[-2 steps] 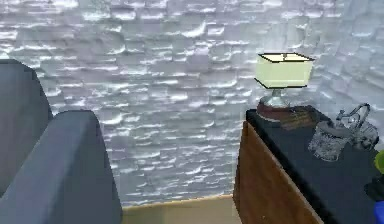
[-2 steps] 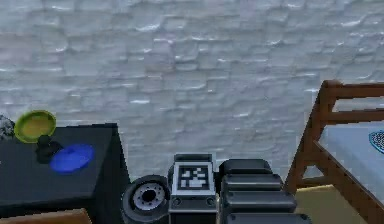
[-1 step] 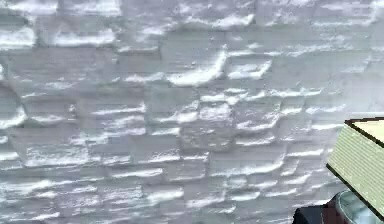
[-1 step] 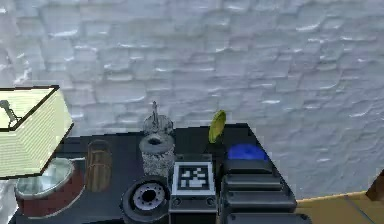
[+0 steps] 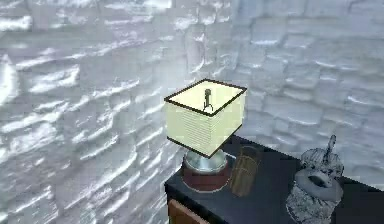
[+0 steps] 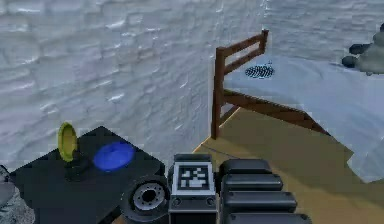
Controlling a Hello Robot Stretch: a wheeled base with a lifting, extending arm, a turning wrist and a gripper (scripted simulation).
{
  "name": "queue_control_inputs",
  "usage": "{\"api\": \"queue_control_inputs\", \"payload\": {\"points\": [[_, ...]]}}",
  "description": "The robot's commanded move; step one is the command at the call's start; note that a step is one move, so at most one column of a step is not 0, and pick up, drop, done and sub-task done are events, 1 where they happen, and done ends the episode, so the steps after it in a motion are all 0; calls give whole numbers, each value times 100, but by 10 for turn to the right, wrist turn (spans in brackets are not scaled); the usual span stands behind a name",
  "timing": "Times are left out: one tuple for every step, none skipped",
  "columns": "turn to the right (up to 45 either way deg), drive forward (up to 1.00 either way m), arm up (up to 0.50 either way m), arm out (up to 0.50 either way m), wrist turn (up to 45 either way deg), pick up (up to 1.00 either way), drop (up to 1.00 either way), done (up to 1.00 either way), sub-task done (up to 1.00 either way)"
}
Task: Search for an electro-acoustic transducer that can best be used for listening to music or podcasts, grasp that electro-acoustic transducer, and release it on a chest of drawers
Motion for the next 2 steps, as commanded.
{"api": "queue_control_inputs", "payload": {"points": [[450,0,0,0,0,0,0,0,0],[450,0,0,0,0,0,0,0,0]]}}
